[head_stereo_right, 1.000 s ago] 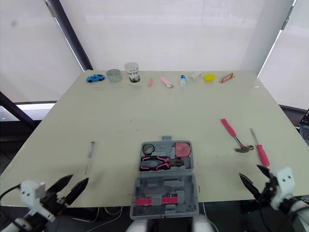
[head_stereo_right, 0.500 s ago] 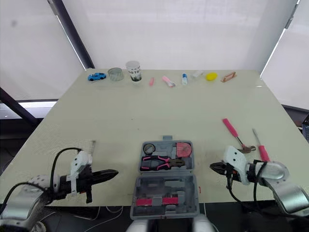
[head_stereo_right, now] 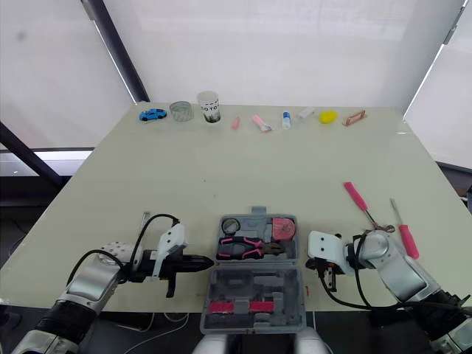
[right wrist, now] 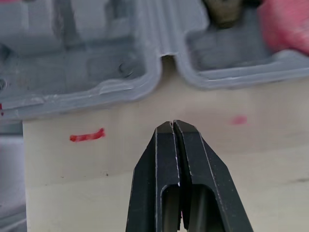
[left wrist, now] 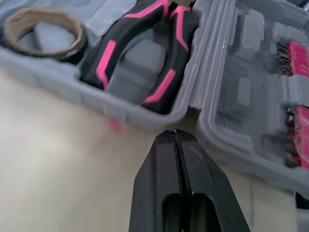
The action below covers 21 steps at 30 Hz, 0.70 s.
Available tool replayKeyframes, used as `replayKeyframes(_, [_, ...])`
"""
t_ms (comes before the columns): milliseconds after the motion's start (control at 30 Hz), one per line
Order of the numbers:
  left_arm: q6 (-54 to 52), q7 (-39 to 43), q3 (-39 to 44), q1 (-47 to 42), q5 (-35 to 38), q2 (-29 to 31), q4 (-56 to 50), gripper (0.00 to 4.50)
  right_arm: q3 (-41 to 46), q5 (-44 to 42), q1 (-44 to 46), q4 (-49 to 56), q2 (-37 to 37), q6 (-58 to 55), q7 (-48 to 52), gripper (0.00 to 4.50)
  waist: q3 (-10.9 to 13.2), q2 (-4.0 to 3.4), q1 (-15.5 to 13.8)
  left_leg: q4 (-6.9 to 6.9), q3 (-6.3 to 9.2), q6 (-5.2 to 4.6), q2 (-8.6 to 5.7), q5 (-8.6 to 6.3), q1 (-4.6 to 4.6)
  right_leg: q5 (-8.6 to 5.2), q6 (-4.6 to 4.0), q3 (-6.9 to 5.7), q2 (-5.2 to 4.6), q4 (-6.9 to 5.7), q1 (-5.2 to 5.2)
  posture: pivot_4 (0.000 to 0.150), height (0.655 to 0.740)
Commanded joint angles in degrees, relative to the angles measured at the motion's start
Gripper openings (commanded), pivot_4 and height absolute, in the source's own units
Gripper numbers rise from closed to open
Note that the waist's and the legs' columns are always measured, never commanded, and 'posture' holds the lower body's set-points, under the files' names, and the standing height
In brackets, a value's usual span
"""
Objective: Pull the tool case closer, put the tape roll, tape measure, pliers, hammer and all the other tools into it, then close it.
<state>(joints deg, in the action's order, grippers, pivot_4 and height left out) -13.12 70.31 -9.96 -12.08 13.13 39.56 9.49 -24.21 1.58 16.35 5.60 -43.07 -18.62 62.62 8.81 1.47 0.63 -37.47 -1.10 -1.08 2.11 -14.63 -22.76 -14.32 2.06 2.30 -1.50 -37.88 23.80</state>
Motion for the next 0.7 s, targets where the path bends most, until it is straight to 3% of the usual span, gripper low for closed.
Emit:
replayKeyframes(33, [-0.78, -0.30, -1.42, -1.17, -0.03, -1.70, -2.65, 0.00, -1.07, 0.99, 1.31, 0.22, 1.47, 0.18, 0.32, 0.02, 0.00, 0.00, 0.02, -0.03, 0.00, 0.00, 0.00, 0.00, 0.00, 0.00, 0.00, 0.00, 0.00, -0.02, 0.00, 0.150, 0.7400])
replayKeyframes(467, [-2.77, -1.17, -1.04, -3.59, -0.90, -3.66, -1.75, 0.00, -1.74, 3.37, 5.31, -6.04, 6.89, 2.11, 0.59, 0.02, -0.02, 0.04, 0.26, -0.13, 0.01, -0.01, 0.05, 0.01, 0.17, 0.07, -0.05, 0.01, 0.11, -0.10, -0.09, 0.150, 0.7400])
replayKeyframes(700, [1.01, -0.58, -1.14, -8.61, -3.12, -5.13, 7.89, 0.00, -1.78, 6.21, 11.21, -17.13, 10.45, 5.03, -1.22, 0.02, -0.03, 0.04, 0.38, -0.46, 0.02, -0.01, 0.19, 0.01, 0.20, 0.28, -0.08, 0.04, 0.31, -0.13, -0.20, 0.150, 0.7400])
